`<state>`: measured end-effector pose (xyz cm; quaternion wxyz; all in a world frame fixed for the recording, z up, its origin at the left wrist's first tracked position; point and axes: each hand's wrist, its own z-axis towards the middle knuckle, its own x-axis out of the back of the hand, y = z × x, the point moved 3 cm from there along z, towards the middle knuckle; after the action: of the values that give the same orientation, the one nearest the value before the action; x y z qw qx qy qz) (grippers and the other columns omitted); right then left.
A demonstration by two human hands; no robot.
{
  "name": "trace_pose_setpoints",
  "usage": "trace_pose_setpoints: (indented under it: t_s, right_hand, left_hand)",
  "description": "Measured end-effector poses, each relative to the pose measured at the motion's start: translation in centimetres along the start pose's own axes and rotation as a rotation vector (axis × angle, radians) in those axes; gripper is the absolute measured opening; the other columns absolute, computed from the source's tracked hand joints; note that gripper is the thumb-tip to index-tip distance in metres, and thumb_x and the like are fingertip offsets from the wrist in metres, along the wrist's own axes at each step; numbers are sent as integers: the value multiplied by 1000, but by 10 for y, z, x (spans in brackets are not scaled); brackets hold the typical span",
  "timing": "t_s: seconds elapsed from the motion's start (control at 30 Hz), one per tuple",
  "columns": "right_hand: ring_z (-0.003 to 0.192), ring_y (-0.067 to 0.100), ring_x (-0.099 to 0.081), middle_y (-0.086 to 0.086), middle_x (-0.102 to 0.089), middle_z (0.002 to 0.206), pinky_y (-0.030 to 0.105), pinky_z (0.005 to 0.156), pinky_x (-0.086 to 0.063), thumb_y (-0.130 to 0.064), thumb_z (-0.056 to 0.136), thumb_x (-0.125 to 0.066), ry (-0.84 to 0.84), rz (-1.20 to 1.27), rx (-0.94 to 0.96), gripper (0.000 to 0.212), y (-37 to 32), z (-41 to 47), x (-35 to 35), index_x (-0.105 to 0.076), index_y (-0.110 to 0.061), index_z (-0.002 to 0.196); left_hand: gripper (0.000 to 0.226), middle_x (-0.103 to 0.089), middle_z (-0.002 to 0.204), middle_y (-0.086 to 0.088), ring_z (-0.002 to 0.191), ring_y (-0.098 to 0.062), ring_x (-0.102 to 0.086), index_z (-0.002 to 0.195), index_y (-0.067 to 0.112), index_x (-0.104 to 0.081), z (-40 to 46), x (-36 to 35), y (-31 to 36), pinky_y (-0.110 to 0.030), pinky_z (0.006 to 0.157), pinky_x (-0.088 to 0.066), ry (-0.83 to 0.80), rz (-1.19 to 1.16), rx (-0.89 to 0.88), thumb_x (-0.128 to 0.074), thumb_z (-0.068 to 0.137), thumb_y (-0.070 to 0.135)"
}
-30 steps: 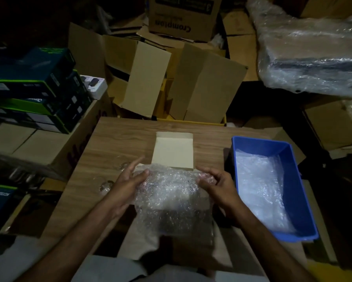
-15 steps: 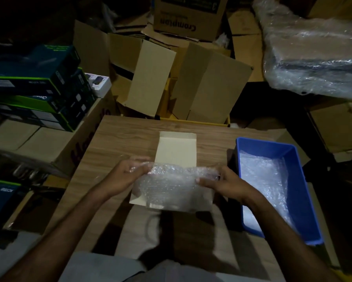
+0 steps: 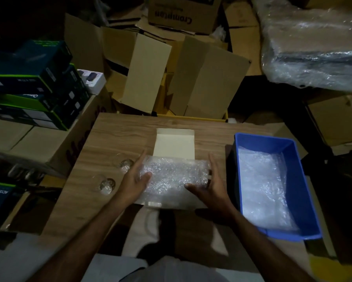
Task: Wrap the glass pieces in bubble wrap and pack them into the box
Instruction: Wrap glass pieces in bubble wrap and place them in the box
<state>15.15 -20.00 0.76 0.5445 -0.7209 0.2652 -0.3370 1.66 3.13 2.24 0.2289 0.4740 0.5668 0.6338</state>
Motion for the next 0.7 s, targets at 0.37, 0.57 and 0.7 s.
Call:
trace_pose_setpoints:
  t_s: [0.37,0.57,0.7]
  right_hand:
    - [122,28,-60,16,-31,152,27,98,-52,-19,89,-78,-157,-707,30,74,8,21,-26,-42,-34,152]
    - [116,30,-63,19,-26,154,37,92,-56,-30,89,-76,-231,-1052,5,77,13,30,-39,-35,-32,154]
    - [134,33,-44,23,-13,162,41,108,-40,-52,90,-67,-272,-1211,22,84,29,27,-46,-24,-29,159]
  left_hand:
    - [91,-33,137,-8,132,-24,-44,157,34,-32,13,-12,-48,-21,111,-34,-270,556,123,-83,82,28]
    - [87,-27,140,-7,113,-30,-60,152,21,-33,23,-30,-32,-38,95,-52,-320,902,87,-83,82,28]
    - [86,-27,143,-13,119,-32,-52,148,15,-35,23,-37,-28,-42,100,-48,-375,1072,67,-84,80,35]
